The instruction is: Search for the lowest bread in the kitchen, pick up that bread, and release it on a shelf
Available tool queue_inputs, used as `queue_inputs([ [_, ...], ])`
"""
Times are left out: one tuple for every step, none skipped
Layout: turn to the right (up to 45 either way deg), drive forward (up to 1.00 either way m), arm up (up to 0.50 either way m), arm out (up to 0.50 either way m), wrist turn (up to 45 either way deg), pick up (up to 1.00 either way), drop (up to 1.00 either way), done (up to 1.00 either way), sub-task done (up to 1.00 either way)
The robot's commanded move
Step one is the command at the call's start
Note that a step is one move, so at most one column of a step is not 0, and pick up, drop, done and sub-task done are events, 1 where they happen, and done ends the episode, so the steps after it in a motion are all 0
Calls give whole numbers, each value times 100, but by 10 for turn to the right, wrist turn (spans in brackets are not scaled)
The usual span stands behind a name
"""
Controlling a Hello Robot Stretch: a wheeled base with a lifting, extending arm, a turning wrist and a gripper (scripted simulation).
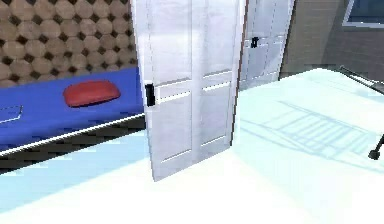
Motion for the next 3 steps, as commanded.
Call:
queue_inputs([
  [0,25,0,0,0,0,0,0,0],
  [450,0,0,0,0,0,0,0,0],
  [90,0,0,0,0,0,0,0,0],
])
